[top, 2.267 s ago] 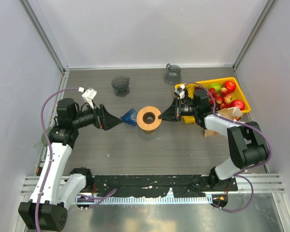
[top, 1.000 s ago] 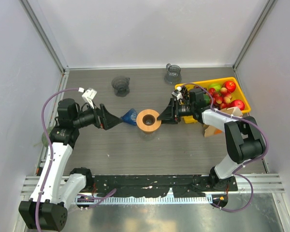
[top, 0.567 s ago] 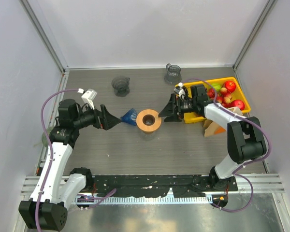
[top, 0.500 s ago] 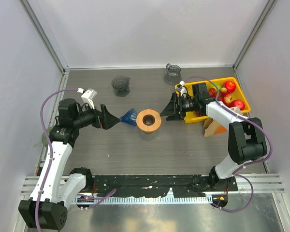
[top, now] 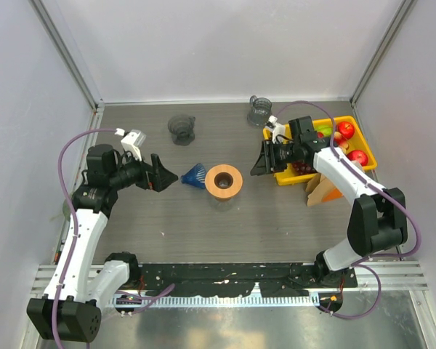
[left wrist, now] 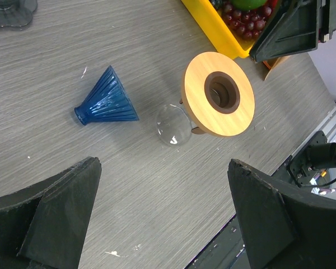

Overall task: Place the coffee filter in the dripper
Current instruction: Place the dripper holder onto the coffee server, then move the coffee server to the center of the board.

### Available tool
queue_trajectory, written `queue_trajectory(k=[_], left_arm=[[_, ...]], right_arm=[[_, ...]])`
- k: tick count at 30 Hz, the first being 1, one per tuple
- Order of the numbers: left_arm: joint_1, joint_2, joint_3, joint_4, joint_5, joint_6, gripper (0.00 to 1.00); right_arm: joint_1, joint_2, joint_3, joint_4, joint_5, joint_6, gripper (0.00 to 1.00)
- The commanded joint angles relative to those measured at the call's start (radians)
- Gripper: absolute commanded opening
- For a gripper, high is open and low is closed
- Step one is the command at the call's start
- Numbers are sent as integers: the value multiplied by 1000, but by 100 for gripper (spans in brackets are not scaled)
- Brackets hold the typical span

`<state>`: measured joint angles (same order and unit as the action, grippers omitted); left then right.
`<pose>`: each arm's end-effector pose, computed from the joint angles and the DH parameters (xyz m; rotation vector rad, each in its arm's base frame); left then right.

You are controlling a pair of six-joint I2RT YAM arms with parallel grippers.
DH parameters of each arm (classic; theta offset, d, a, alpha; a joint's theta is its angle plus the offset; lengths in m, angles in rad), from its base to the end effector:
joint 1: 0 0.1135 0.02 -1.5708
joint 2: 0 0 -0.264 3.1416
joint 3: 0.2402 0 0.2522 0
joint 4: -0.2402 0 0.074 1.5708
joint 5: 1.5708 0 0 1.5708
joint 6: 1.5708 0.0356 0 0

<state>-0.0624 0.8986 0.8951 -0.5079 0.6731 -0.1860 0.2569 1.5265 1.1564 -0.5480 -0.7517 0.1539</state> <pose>0.1878 -0.0340 0.3294 0.2890 2.0468 -0.8499 0.3025 0.1046 0.2651 -0.4502 2.4156 1.1090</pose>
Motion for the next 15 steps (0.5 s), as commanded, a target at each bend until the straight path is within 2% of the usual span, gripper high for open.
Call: queue_trajectory(k=[1,8,15], left_arm=[[4,-3,8,39,-1,-7,100],[4,-9,-5,46,-9,-27,99],[6,-9,-8,55,-12,-36,100]], right_arm=[[42,-17,60,-55,144,-96,38],[110,3,80,-64,195,-128,38],[130,38,97,-46,177,-113,38]])
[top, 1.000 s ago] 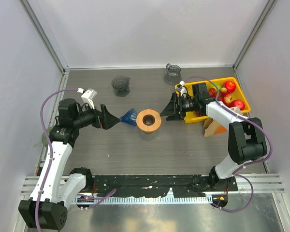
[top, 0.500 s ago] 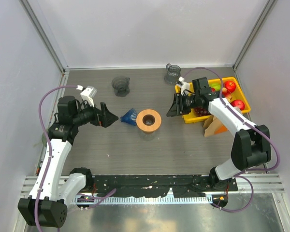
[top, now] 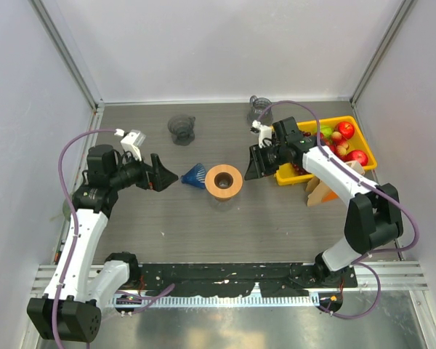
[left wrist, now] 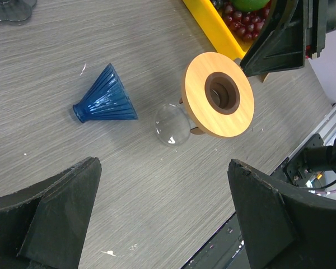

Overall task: Place the coffee filter in the dripper
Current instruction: Move the coffee server to the center of the board.

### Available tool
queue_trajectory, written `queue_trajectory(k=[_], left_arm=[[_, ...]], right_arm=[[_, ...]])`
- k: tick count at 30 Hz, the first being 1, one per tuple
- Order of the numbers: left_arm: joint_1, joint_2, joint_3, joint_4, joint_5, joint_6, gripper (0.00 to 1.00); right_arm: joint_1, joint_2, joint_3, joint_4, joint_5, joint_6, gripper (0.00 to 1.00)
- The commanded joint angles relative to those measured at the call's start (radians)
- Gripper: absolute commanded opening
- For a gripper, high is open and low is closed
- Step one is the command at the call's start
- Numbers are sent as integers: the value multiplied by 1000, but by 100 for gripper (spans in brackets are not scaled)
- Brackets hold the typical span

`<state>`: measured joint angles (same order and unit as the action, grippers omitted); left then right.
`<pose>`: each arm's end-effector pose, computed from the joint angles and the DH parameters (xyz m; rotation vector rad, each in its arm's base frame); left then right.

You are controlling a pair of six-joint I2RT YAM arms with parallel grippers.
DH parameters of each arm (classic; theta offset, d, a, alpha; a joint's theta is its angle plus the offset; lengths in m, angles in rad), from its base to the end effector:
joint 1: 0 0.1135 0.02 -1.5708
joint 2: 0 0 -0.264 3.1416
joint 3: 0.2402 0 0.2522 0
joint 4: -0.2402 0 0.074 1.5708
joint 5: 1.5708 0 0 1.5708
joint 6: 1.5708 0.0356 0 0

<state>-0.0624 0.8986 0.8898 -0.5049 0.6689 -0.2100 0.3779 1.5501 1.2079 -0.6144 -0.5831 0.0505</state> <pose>0.1881 -0.0339 0.3278 0.2614 2.0569 -0.8607 0.2950 0.1382 0.2670 -0.6470 2.4461 0.9084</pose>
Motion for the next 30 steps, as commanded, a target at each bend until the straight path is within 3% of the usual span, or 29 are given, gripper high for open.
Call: queue_trajectory(k=[1,20,30], left_arm=[[4,-9,-3,51,-8,-14,100],[4,14,6,42,-29,-9,99],[-126,245,204,-40,-366,115,97]], right_arm=[[13,19,51,22,6,-11,38],[43,5,47,12,-1,-15,40],[-66,-73,136,-139,0,-146,47]])
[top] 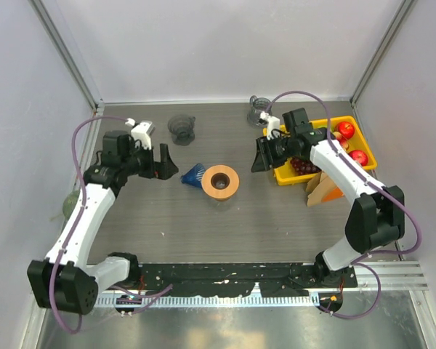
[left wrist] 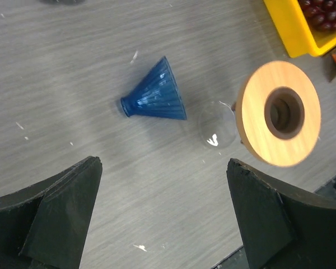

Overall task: Place the coffee filter in the dripper
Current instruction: Move the coffee server to the center of the board.

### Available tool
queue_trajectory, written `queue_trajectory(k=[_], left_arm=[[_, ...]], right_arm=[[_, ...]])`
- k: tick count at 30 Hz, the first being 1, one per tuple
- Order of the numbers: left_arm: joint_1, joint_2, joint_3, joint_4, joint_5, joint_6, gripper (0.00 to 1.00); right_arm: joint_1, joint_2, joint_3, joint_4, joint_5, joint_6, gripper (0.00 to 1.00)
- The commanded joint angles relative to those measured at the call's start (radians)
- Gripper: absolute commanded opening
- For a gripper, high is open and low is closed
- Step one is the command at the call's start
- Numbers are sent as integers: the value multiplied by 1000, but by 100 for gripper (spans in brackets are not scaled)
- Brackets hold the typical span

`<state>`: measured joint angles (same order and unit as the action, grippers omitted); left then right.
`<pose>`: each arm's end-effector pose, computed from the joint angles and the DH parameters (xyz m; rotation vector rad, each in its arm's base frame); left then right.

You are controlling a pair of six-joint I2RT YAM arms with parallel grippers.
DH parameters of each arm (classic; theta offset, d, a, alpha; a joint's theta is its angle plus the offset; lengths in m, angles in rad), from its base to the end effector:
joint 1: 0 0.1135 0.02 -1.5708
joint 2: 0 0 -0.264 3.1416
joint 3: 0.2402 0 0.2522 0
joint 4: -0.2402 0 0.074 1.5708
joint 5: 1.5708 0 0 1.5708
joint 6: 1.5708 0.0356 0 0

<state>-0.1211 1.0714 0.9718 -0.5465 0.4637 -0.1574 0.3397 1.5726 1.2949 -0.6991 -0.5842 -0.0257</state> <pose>0.2242 -0.0433 0.3169 0.2191 2.2065 -0.6672 0.3051 0.1286 0.2821 -0.6843 2.4305 0.8671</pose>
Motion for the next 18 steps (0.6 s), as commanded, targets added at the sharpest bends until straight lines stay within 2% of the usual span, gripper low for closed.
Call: queue_trajectory(k=[1,6,10,18], left_arm=[[-90,103,157,-9,-195,74,98],[-201,278,293,-72,-310,85,91],[-241,380,344,-87,-326,75,84],[-299,521,413,-130,-359,75,77]], right_arm=[[-31,-106,46,-56,3,-74,47],[-44,-174,14,-56,18,-71,49],[-67,-209,-25,-50,15,-51,50],[-119,-249,-82,-53,-14,-34,52]])
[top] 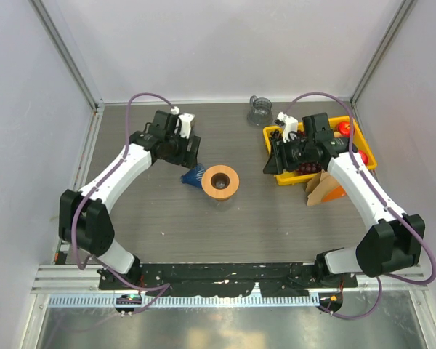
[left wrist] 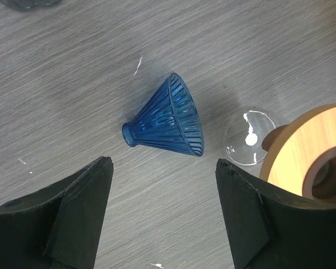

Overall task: Place the coffee filter in the dripper
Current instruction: Move the coffee server to the center of the board, then pick up the coffee dripper from the center of the board.

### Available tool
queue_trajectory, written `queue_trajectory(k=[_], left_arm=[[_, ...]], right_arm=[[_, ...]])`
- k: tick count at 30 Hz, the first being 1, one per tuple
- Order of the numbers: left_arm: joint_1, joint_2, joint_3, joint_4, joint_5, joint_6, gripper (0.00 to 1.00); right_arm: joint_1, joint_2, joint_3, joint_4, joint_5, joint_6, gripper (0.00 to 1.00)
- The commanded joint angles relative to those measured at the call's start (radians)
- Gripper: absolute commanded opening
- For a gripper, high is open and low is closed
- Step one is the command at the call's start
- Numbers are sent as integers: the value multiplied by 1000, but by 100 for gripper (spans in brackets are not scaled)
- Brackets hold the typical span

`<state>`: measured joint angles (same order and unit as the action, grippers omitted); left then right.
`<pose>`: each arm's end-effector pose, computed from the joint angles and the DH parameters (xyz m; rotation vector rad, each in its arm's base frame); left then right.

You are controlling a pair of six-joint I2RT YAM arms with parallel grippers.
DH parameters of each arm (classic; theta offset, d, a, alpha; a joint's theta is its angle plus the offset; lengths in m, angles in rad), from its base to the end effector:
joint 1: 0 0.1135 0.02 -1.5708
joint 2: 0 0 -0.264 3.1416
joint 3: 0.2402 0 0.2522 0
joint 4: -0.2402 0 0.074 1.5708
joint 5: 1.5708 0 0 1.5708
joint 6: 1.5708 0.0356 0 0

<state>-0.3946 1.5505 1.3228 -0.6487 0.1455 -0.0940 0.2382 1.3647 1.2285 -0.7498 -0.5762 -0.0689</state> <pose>0.3089 -0.1342 0.2967 0.4349 2.4361 -0.3915 0.2699 0.0855 0.3177 -0.6175 2.3326 0.7809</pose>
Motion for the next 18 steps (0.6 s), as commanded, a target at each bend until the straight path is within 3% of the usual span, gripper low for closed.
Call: queue_trajectory(k=[1,18], left_arm=[[-27,55,70,-31,-47,8,76],[-55,272,156,-86,-89,14,67]], right_arm=[[-23,-42,-20,-2,-22,11,52],[-59,-68,-23,-19,-91,21,52]])
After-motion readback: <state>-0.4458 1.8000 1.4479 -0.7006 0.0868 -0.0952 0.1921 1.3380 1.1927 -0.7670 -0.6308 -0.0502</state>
